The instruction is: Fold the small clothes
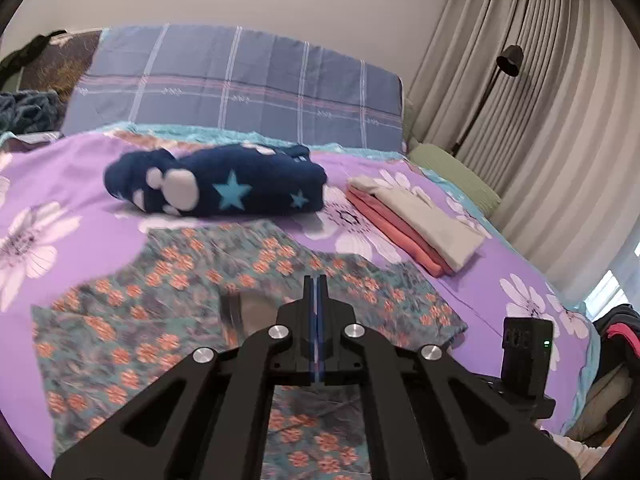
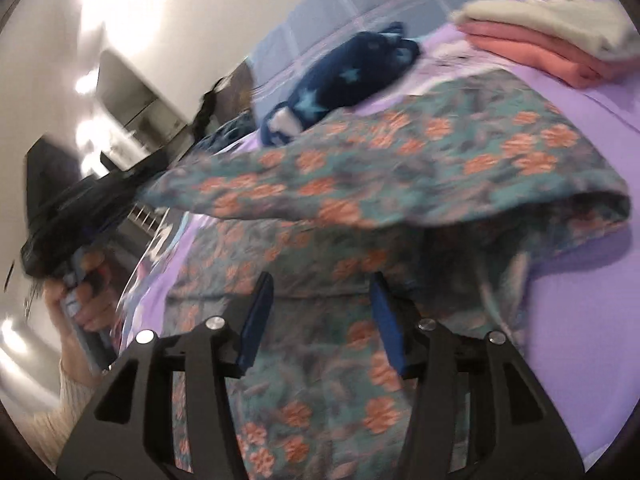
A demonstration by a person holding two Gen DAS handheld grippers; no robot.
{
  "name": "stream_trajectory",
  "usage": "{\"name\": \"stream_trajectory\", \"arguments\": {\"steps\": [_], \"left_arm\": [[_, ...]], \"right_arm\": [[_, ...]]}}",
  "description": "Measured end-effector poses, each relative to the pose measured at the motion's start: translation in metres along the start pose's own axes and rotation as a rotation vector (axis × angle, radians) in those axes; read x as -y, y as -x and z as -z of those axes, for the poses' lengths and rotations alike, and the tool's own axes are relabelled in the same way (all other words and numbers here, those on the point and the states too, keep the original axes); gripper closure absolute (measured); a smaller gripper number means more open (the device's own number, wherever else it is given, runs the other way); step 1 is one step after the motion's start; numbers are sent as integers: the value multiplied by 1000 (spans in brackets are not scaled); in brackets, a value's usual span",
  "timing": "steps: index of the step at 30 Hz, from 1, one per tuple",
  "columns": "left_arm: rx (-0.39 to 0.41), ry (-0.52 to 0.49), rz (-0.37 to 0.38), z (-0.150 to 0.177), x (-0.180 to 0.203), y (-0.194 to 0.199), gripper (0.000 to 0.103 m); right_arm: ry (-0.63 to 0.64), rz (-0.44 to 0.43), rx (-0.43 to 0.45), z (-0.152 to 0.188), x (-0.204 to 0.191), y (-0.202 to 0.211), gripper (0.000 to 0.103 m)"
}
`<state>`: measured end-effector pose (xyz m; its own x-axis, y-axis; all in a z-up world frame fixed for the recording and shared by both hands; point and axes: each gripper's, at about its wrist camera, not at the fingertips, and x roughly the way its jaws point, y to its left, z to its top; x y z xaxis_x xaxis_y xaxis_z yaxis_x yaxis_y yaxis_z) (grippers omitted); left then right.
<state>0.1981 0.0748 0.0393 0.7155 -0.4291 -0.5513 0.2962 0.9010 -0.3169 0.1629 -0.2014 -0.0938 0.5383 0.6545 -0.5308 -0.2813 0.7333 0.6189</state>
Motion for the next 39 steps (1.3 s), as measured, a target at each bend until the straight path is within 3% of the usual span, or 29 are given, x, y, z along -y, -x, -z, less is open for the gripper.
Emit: {"name": "stream_trajectory", "arguments": {"steps": [2, 4, 8, 10, 11, 12, 15, 17, 18, 19, 20, 21, 24, 29, 33, 39], "left_arm": [[19, 3, -32, -6, -8, 8, 103], [34, 14, -67, -10, -19, 18, 103], [-79, 58, -94, 3, -43, 7, 103], [-184, 82, -92, 22, -53, -13, 83], [-232, 109, -79, 33, -58, -25, 64], [-260, 133, -70, 42, -61, -34, 58], [-353, 180, -28, 67, -63, -66, 57], [-323, 140, -43, 71, -56, -76, 54], [-313, 118, -48, 70, -52, -78, 57], [-311, 101, -42, 69, -48, -79, 71], [-317, 91, -29, 67, -44, -81, 99], [-316, 74, -28, 63, -39, -80, 101], [-196, -20, -83, 43, -21, -53, 101], [-63, -36, -135, 2, -21, -4, 101], [-52, -32, -205, -7, -37, 18, 101], [-75, 22, -255, 6, -67, 33, 101]], "right_arm": [[-9, 52, -16, 0, 3, -5, 65], [33, 87, -16, 3, -5, -6, 60], [62, 103, -24, 5, -11, -9, 57], [60, 101, -24, 6, -11, -9, 57], [62, 103, -24, 6, -11, -9, 57], [65, 106, -25, 6, -10, -8, 57], [74, 116, -28, 7, -13, -11, 57], [79, 120, -29, 7, -14, -12, 56], [82, 122, -30, 7, -15, -13, 56], [84, 124, -31, 7, -15, -14, 55], [86, 125, -31, 7, -15, -14, 55], [89, 127, -33, 7, -16, -15, 54], [100, 138, -36, 8, -16, -17, 54], [112, 159, -40, 8, -19, -19, 54], [121, 171, -42, 9, -20, -19, 54], [121, 166, -43, 8, -20, -19, 52]]}}
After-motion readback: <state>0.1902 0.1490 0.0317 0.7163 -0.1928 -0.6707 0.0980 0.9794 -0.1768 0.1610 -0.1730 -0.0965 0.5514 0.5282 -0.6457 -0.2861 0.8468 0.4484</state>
